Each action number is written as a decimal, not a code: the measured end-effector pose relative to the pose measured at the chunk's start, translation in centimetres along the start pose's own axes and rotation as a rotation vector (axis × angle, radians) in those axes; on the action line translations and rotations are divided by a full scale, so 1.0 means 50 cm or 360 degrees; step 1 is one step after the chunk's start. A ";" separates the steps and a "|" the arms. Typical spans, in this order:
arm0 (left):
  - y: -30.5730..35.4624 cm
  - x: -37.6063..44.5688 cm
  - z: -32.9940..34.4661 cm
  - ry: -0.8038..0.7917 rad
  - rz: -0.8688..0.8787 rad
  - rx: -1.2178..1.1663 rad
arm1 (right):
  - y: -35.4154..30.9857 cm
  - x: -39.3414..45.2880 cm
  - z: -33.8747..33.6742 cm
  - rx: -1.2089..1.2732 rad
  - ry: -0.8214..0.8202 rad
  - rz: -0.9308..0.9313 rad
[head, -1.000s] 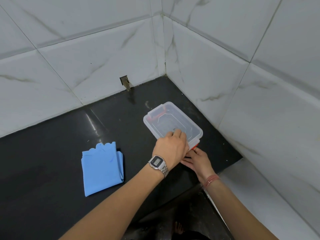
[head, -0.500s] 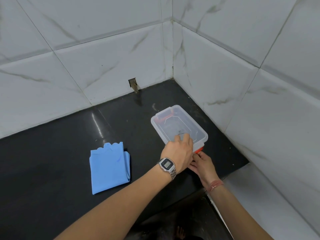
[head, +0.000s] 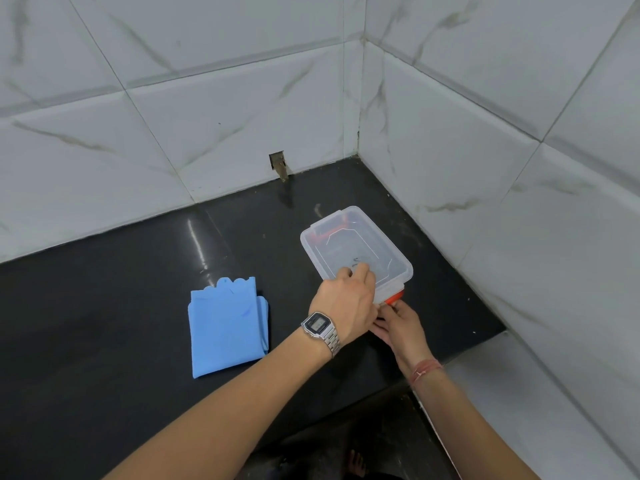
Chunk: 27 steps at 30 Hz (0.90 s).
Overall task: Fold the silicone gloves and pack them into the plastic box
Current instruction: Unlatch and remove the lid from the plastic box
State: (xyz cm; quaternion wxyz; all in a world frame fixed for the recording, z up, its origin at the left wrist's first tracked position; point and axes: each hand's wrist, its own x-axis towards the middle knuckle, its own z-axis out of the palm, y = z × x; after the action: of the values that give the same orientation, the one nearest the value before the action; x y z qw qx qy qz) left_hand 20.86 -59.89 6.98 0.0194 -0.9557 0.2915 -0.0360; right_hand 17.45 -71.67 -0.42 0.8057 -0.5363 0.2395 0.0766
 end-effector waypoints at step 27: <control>-0.560 -0.242 0.083 0.1004 -0.2356 -0.2910 | 0.051 -0.079 0.116 -0.0519 -0.0245 0.0282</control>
State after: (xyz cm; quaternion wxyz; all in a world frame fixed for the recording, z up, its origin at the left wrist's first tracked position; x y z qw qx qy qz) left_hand 26.76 -29.85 3.76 -0.7578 -0.5017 -0.4141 -0.0504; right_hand 14.78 -64.89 1.13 0.7143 -0.6290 0.2079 0.2258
